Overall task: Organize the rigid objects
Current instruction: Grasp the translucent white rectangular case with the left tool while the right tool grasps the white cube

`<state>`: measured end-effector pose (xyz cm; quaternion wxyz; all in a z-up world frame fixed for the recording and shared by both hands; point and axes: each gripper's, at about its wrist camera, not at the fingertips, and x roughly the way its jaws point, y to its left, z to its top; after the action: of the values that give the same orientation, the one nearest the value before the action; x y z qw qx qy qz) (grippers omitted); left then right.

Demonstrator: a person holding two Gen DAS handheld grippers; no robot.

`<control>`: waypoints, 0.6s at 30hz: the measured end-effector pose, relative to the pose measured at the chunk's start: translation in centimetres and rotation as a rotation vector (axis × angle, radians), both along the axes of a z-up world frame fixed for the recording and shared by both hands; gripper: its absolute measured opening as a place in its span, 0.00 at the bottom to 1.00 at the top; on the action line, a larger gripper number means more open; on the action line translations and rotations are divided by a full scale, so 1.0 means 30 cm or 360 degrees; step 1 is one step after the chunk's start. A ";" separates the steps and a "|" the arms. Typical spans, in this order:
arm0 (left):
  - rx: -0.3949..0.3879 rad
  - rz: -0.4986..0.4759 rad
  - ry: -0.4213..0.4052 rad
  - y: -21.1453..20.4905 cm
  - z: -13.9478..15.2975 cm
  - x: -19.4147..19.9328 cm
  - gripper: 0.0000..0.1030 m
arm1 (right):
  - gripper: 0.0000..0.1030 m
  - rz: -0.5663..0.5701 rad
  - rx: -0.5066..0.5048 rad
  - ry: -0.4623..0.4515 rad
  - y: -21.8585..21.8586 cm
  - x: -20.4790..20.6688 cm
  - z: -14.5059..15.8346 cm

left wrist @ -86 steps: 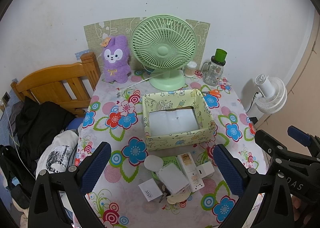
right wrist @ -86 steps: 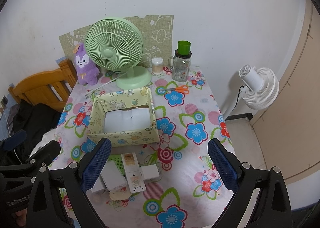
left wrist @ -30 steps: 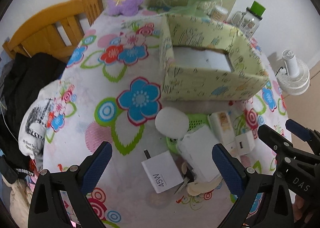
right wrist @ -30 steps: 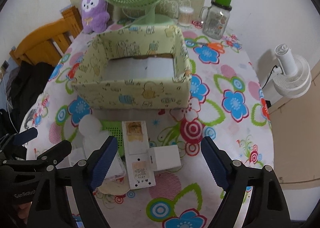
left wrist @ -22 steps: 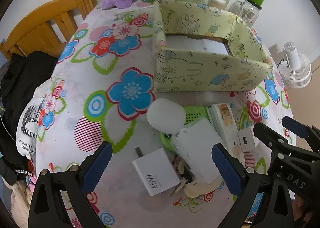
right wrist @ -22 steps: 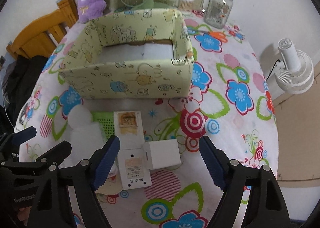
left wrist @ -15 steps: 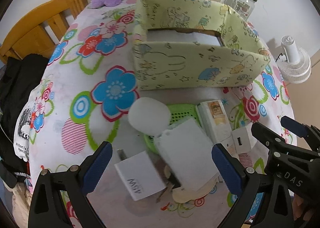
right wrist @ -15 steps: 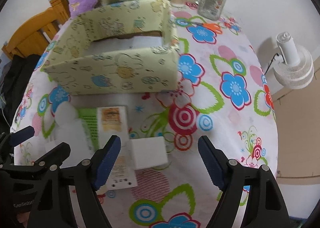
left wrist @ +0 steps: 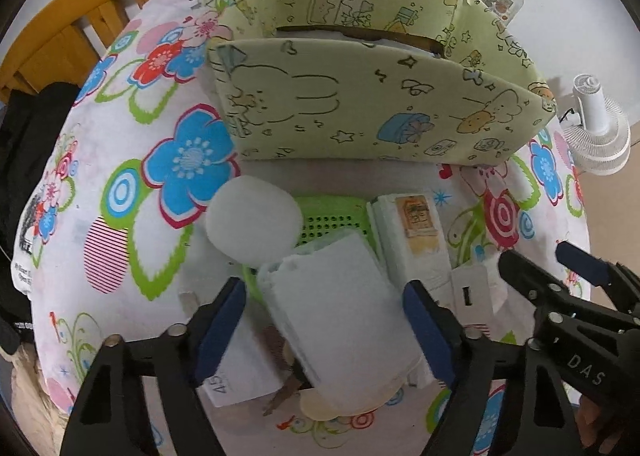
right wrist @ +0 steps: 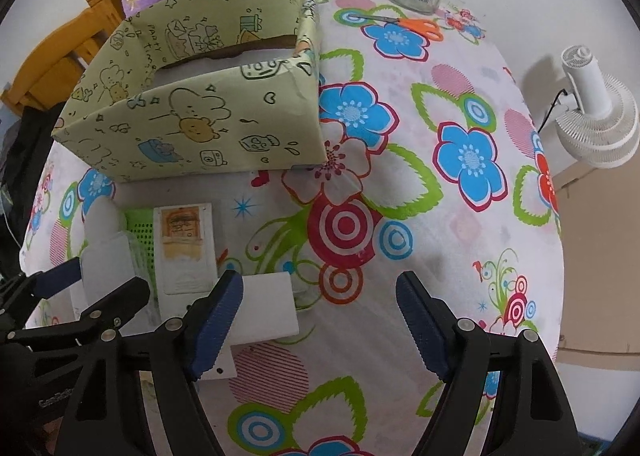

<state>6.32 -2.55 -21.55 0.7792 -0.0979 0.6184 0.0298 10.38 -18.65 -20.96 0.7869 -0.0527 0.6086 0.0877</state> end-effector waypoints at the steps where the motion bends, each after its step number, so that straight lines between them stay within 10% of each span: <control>1: 0.0006 -0.0004 0.0011 -0.006 -0.003 0.003 0.75 | 0.80 0.0000 0.0014 0.0017 -0.001 0.002 -0.006; 18: 0.0155 -0.0142 0.0068 -0.028 -0.012 -0.002 0.73 | 0.77 0.0022 0.0236 0.0159 0.033 0.017 -0.070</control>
<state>6.26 -3.38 -21.91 0.7701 -0.0317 0.6365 0.0272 10.90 -17.67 -23.05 0.7567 0.0060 0.6385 0.1404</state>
